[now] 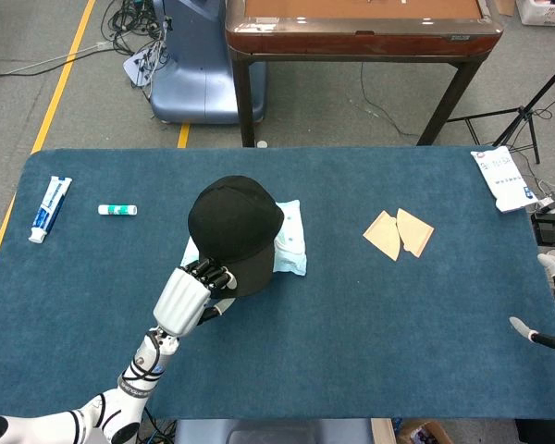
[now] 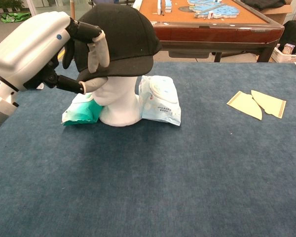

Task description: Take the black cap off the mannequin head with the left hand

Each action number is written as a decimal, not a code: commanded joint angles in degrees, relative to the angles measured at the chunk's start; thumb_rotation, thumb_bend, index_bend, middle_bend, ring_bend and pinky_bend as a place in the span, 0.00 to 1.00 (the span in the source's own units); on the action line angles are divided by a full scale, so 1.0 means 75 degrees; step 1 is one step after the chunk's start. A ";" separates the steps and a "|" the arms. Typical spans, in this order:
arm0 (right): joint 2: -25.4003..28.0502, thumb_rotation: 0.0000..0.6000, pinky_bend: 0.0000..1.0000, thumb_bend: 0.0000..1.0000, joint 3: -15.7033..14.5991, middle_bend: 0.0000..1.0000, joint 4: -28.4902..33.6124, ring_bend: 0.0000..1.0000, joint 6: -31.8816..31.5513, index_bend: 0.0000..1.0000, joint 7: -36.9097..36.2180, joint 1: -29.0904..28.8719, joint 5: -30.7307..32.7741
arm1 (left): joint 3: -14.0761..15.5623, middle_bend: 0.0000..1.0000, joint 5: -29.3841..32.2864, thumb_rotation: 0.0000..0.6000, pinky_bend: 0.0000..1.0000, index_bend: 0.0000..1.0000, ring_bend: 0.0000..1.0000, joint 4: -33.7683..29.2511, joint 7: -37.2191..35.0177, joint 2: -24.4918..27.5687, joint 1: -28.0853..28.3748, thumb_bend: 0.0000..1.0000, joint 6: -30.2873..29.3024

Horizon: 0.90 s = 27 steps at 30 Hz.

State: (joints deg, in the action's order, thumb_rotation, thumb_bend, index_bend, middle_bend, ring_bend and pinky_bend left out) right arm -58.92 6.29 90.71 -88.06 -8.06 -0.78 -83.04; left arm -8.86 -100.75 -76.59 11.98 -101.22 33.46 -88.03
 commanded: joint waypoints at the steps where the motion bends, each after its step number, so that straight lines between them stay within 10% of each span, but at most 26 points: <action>1: 0.0001 1.00 0.16 0.00 0.0001 0.16 0.0000 0.08 -0.0004 0.13 -0.0004 0.0003 0.0000 | 0.0003 0.64 -0.0011 1.00 0.67 0.55 0.43 0.0026 0.0026 0.0005 0.0010 0.50 -0.0005; 27: -0.0001 1.00 0.16 0.00 0.0001 0.16 -0.0011 0.08 -0.0062 0.13 -0.0032 0.0036 -0.0025 | 0.0171 0.59 0.0368 1.00 0.61 0.50 0.37 -0.0828 0.1126 0.0805 -0.0149 0.58 0.0586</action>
State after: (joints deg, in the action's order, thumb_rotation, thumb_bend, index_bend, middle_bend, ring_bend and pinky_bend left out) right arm -58.92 6.30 90.63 -88.52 -8.30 -0.51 -83.23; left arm -7.69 -98.30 -82.22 19.66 -95.68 32.59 -83.98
